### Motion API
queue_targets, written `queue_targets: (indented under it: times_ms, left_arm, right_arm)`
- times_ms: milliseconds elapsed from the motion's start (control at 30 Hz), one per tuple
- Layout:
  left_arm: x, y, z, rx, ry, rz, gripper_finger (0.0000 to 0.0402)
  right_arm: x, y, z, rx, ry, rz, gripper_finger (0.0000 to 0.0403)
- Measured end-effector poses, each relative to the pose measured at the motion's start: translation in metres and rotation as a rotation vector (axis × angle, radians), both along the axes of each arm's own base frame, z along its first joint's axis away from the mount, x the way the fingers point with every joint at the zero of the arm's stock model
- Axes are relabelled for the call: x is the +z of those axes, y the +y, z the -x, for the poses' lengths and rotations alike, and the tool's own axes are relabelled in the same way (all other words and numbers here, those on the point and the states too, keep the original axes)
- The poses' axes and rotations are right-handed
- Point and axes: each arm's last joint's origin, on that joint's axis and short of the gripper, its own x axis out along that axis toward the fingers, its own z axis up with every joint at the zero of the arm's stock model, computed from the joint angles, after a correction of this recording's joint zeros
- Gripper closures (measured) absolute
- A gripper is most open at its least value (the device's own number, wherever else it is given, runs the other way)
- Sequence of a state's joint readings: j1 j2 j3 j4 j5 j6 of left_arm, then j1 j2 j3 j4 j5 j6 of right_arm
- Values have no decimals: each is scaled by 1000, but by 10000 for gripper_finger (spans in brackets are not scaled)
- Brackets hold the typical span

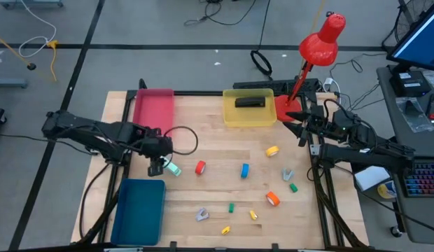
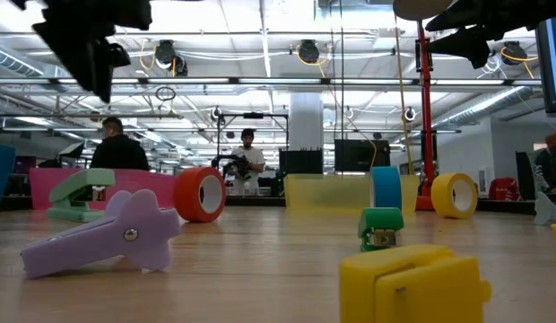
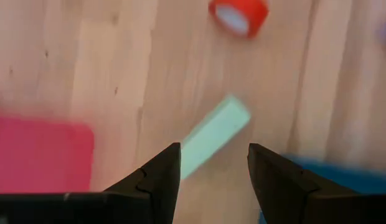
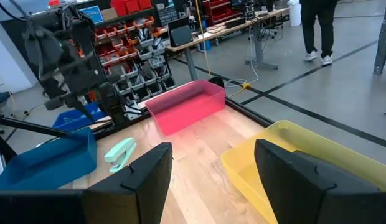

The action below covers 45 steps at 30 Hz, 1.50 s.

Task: Pick and place Stapler, Stapler remover, tape
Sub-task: Put the big light blue stapler into the yellow bin

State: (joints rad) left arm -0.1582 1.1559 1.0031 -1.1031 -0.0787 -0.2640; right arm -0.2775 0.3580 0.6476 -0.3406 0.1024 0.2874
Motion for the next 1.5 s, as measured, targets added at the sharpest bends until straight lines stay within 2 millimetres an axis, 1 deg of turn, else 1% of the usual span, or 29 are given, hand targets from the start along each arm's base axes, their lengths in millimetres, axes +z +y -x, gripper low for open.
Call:
queue_targets:
  times_ms: [200,333,633,833,933,1133,1433,1500]
  left_arm:
    - [-12,-5,-3,-172,123,-67,215]
    - [-21,-7,-10,-237,172,-99,215]
    - [-40,-9,-24,-278,272,-113,215]
    - [-46,-10,-28,-277,301,-114,215]
    - [-49,-10,-27,-287,299,-115,215]
    - [-70,-9,-19,-291,346,-93,215]
    - [-92,-7,-11,-295,363,-98,215]
    - [-91,-7,-11,-295,360,-99,215]
  right_arm:
    - [0,0,0,0,0,0,179]
    - [0,0,0,0,0,0,179]
    - [0,0,0,0,0,0,179]
    - [0,0,0,0,0,1,179]
    - [0,0,0,0,1,2,179]
    - [0,0,0,0,1,3,179]
    - [0,0,0,0,2,3,179]
    - [0,0,0,0,2,3,179]
